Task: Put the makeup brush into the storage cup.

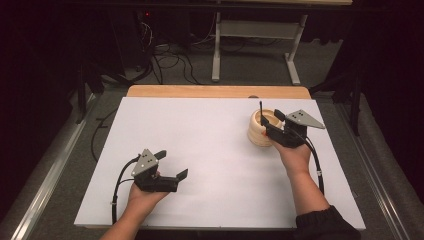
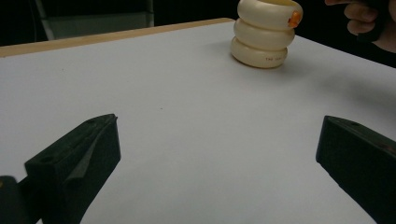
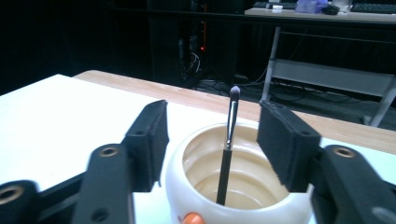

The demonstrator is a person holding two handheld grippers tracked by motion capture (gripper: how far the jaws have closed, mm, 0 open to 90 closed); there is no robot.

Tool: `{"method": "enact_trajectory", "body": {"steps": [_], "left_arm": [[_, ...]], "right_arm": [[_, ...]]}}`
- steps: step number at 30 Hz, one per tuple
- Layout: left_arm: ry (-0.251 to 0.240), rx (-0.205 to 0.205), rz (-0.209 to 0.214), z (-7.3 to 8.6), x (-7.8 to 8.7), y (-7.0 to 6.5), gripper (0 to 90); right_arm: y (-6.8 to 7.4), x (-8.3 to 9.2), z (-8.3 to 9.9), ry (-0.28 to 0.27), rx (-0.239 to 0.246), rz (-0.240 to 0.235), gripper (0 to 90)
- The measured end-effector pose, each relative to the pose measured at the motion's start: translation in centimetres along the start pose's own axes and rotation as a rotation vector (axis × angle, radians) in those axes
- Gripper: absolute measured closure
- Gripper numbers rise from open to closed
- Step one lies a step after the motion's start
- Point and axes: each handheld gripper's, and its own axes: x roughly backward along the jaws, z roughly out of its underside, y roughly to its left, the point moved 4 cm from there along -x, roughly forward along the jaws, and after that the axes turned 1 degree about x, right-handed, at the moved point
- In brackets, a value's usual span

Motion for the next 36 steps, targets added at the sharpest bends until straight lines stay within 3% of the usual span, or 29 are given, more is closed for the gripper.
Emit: {"method": "enact_trajectory", "body": {"steps": [7,18,23,36], "left_arm": [[0.0,0.002,-0.001,0.0,0.0,0.0,0.8],[0.003,0.001,-0.003,0.0,-0.1,0.0,0.8],[0.004,0.003,0.0,0.0,-0.2,-0.1,0.9],[0.017,-0.022,0.009,0.1,-0.4,-0.7,0.9]], "right_arm": [[0.6,0.6,0.2,-0.002,0.001,-0.025,27.9],[1.8,1.9,0.6,0.017,0.013,-0.053,13.6],[2.3,2.6,1.2,0.038,0.016,-0.052,0.9],[3.5,5.3,3.0,0.031,0.041,-0.071,0.9]]}}
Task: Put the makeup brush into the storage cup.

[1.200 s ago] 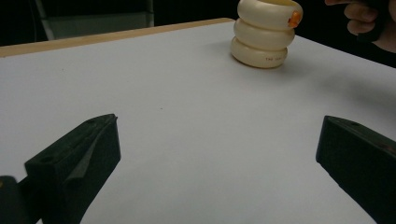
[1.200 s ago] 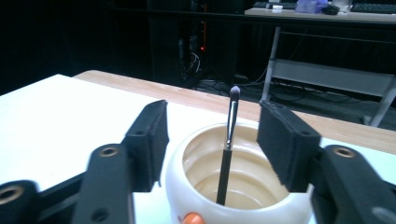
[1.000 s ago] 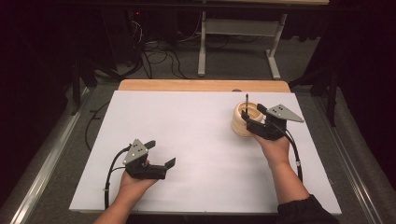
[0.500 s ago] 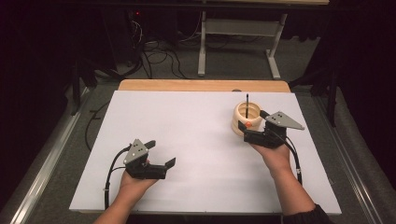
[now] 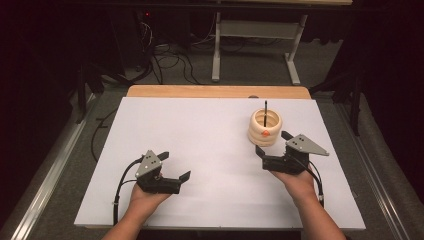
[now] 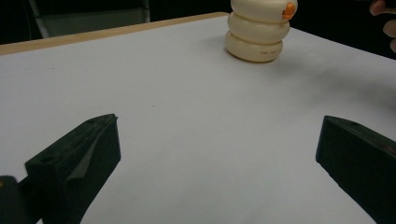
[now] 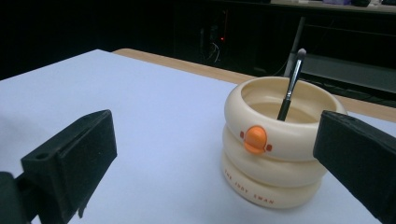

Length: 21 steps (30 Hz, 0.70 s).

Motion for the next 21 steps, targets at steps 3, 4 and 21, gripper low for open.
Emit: {"method": "enact_trajectory", "body": {"steps": [3,4,21], "left_arm": [[0.004,-0.003,0.002,0.0,-0.1,-0.1,0.9],[0.007,-0.005,0.002,0.1,-0.1,-0.2,0.9],[0.047,-0.018,0.019,0.7,-1.1,-1.1,0.9]], "right_arm": [[0.3,0.7,0.6,-0.003,0.001,-0.001,0.9],[0.4,0.9,0.8,-0.001,0.0,-0.001,0.9],[1.0,1.4,4.6,0.025,0.017,-0.003,0.9]]}}
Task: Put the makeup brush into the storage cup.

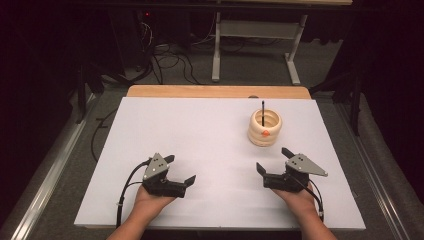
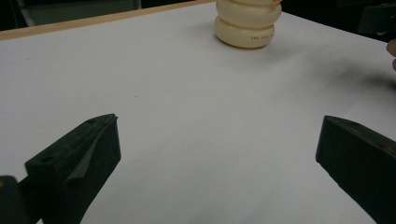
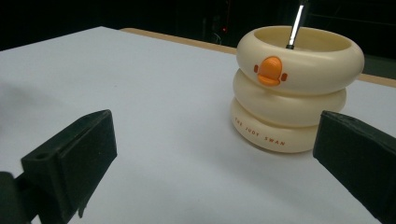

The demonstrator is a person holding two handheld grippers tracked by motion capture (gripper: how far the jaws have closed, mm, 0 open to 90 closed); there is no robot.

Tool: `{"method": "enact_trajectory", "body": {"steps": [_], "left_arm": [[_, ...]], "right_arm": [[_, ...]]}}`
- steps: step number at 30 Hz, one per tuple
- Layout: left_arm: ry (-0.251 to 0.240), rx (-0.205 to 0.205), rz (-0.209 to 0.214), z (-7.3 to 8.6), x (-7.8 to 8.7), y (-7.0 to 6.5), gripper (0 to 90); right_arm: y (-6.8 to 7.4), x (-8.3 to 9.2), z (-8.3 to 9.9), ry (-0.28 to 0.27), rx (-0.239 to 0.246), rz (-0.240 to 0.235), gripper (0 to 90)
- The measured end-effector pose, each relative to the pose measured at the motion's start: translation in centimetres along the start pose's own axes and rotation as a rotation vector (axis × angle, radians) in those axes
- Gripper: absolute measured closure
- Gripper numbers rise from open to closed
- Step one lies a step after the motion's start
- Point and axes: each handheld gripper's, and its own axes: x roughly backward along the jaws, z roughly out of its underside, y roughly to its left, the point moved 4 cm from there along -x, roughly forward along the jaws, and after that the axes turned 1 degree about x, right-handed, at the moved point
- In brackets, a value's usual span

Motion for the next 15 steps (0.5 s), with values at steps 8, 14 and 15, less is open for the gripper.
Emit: {"method": "enact_trajectory", "body": {"steps": [8,14,15], "left_arm": [[0.008,0.007,0.003,0.15,-0.25,0.05,1.0],[0.004,0.01,0.0,0.08,-0.14,0.18,1.0],[0.003,0.01,0.0,0.07,-0.11,0.22,1.0]], "right_arm": [[-0.58,0.54,-0.31,-0.034,-0.021,-0.003,0.9],[-0.56,0.55,-0.29,-0.033,-0.024,-0.004,0.9],[-0.61,0.6,-0.31,-0.034,-0.027,-0.002,0.9]]}}
